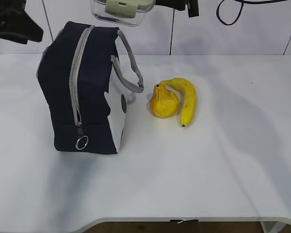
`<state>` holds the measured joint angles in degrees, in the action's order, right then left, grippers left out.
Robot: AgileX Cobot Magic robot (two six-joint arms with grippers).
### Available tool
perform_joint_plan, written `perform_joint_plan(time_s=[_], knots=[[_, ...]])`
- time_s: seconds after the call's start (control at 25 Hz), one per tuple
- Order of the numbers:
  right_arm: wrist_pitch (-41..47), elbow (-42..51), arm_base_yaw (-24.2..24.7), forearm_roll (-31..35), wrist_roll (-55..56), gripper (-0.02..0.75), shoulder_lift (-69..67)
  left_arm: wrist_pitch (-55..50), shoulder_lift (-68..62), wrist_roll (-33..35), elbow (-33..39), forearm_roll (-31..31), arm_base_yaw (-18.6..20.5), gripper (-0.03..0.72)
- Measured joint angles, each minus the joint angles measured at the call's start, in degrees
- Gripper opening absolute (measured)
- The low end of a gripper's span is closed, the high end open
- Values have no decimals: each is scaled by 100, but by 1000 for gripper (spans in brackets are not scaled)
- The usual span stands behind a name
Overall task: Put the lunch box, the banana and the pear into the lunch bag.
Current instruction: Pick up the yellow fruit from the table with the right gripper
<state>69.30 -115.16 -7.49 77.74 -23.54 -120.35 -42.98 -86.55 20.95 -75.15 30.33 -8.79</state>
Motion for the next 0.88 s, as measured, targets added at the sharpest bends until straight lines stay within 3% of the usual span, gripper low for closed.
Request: perform_joint_plan(time_s=[0.16,0.48,0.64,0.76,0.88], knots=[[38,-24,-39,-14,-23,384,0,-340,-400,216,-428,544,0,295],[38,-24,-39,-307,-23,384,0,-510,-910,249,-640,831,0,376],[38,-24,-39,-417,-23,384,0,-727,-1201,249,-650,842,0,373],[38,-24,-39,-417,-23,384,0,-815,-1312,249,-650,850,0,251],[38,-24,-48,-335,-23,384,0,-878,-1312,273,-738,850,0,55]])
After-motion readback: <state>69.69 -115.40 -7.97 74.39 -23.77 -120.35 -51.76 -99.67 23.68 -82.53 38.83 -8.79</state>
